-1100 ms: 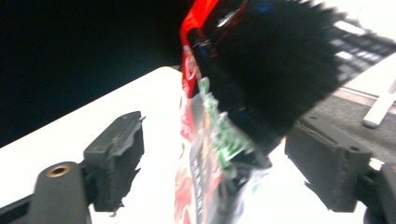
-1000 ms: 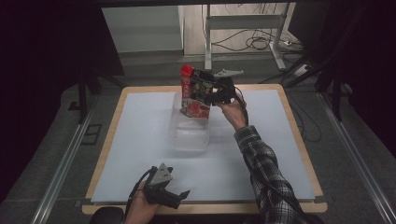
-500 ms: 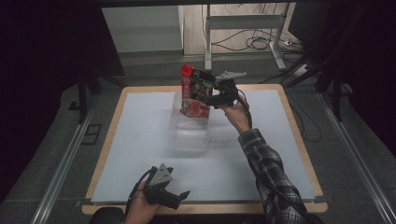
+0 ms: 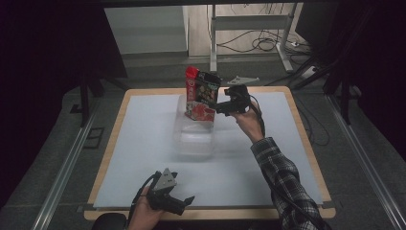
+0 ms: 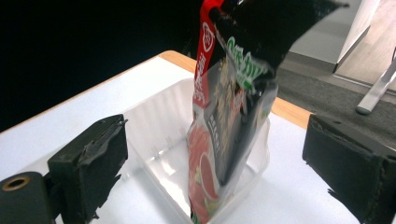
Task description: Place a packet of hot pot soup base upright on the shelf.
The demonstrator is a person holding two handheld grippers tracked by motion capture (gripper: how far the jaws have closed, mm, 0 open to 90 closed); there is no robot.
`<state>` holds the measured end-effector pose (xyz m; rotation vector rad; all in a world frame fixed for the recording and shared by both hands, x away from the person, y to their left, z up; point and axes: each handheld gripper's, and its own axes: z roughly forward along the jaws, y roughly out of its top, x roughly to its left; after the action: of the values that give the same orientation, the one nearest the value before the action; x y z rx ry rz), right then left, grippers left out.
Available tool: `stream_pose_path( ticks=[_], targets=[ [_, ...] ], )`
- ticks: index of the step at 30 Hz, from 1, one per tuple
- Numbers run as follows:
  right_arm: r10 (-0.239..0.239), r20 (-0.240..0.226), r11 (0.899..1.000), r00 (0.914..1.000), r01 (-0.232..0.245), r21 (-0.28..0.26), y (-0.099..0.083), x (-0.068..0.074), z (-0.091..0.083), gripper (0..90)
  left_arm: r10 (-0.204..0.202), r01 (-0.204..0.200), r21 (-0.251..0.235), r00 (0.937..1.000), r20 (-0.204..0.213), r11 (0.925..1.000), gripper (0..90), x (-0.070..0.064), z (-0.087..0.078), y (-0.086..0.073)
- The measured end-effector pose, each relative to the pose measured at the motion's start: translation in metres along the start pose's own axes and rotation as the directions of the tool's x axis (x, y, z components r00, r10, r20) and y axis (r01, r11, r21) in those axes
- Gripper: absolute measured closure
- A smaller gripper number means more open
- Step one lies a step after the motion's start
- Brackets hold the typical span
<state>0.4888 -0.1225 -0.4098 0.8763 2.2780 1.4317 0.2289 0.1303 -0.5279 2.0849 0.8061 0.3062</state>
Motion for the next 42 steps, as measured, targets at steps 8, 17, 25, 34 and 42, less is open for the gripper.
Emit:
stream_pose_path(
  ticks=[8, 17, 25, 34, 42],
  targets=[
    [-0.005, -0.020, 1.000, 0.9998, 0.005, 0.020, -0.011, 0.008, -0.012, 6.7, -0.002, 0.002, 0.001, 1.0000, 0.001, 1.0000, 0.0, 0.000, 0.001, 0.000],
    [-0.010, -0.026, 0.999, 0.9996, 0.011, 0.050, -0.026, 0.018, -0.022, 5.4, 0.003, -0.003, 0.007, 1.0000, 0.000, 1.0000, 0.0, 0.000, 0.001, 0.000],
    [-0.030, -0.013, 0.997, 0.9994, 0.031, 0.073, -0.039, 0.021, -0.028, 5.1, 0.007, -0.007, 0.008, 1.0000, 0.000, 0.9999, 0.0, -0.001, 0.002, -0.001],
    [-0.032, -0.018, 0.996, 0.9993, 0.034, 0.084, -0.048, 0.024, -0.034, 5.1, 0.009, -0.009, 0.010, 1.0000, 0.001, 0.9999, 0.0, -0.001, 0.001, -0.001],
    [-0.032, -0.012, 0.995, 0.9994, 0.033, 0.091, -0.051, 0.027, -0.042, 5.1, 0.009, -0.009, 0.006, 1.0000, 0.002, 0.9999, 0.0, -0.001, 0.001, -0.001]
  ],
)
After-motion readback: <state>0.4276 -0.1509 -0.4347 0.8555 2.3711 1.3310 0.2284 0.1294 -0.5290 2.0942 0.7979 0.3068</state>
